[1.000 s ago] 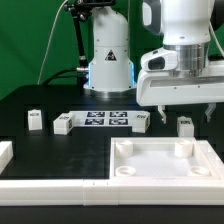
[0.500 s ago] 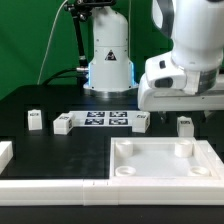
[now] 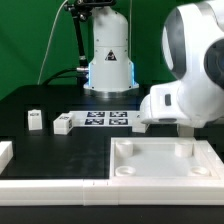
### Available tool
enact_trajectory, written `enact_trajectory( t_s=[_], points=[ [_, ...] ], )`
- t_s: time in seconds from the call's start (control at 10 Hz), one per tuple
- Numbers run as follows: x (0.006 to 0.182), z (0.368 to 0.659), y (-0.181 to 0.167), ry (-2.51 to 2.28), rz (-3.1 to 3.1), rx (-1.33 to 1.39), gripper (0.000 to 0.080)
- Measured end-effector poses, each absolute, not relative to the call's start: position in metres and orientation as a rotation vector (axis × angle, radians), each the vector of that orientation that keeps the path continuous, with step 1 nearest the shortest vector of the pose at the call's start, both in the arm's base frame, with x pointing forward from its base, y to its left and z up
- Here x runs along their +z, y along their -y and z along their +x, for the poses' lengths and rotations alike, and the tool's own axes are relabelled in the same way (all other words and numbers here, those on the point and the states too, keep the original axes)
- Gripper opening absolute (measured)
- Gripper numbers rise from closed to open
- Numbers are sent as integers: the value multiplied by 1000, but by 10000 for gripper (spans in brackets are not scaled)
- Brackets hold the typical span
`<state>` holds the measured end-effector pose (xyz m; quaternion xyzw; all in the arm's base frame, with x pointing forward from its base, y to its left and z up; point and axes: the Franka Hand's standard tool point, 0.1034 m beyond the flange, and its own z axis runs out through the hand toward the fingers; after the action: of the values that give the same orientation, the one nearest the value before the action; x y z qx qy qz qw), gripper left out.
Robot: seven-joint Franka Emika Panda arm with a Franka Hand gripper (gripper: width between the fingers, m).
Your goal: Assemble one leg
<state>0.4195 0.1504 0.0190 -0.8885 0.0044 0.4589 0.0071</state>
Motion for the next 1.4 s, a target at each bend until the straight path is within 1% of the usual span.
enact_trajectory(
  t_s=[0.1,0.4,0.7,0.9,1.0,1.4],
  points=[
    [16,418,-152,-21,-2753,1500,649],
    [9,413,-151,-24,-2755,1499,649],
    [7,408,-153,-23,-2757,1513,649],
    [7,409,-152,-23,-2756,1513,387],
    [7,409,-152,-23,-2756,1513,286],
    [7,409,-152,-23,-2756,1513,288]
  ],
)
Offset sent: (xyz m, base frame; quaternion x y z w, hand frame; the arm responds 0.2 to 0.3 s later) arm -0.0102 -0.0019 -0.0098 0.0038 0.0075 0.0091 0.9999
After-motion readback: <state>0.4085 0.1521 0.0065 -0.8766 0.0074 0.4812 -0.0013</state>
